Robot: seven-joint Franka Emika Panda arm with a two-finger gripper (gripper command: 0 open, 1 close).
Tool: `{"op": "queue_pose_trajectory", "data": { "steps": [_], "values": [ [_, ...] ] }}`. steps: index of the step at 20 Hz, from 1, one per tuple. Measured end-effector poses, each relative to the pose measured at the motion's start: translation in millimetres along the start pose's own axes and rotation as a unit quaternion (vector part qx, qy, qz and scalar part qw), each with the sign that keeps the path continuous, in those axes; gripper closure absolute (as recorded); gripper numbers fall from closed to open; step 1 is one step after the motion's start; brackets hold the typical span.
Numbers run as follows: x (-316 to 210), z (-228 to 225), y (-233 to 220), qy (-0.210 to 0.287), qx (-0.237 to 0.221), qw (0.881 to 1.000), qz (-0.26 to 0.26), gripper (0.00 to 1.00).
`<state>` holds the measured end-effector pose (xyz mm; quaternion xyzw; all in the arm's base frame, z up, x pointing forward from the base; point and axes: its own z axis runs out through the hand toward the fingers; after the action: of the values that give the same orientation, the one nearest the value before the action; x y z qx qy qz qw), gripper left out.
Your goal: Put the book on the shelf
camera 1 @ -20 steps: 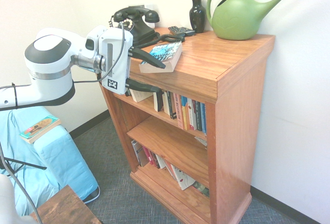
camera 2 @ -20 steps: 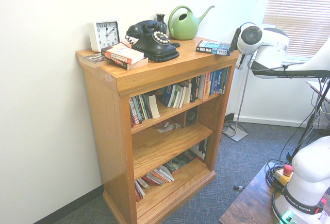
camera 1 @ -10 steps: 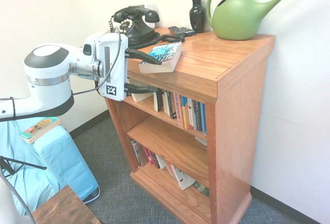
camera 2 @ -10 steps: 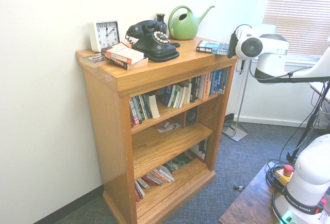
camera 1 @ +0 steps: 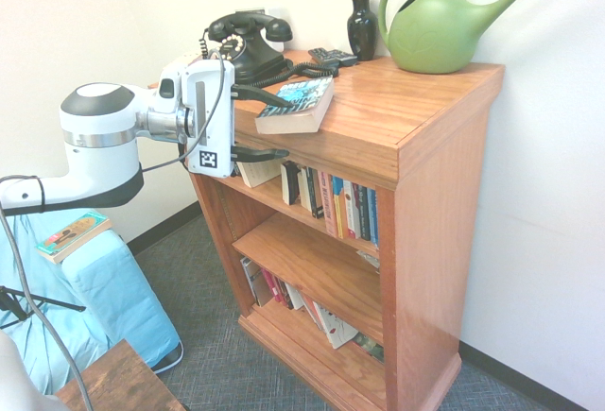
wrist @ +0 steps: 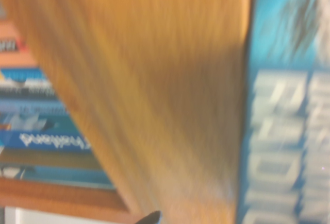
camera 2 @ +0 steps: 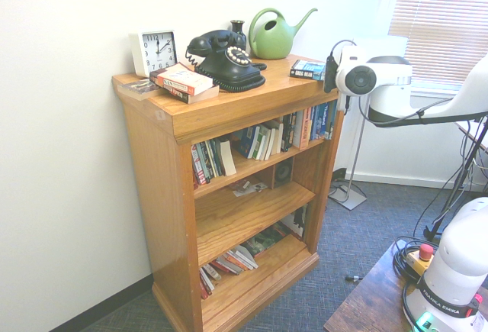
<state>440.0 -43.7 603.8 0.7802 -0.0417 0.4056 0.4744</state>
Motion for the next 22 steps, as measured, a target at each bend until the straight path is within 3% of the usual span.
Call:
{"op": "queue_pose_trajectory", "data": {
  "steps": [11, 12, 22],
  "values": [
    [16, 30, 15, -0.015, -0.013, 1.000, 0.016, 0.00],
    [16, 32, 15, -0.016, -0.014, 1.000, 0.016, 1.00],
    [14, 37, 12, -0.021, -0.014, 1.000, 0.014, 1.00]
  ]
}}
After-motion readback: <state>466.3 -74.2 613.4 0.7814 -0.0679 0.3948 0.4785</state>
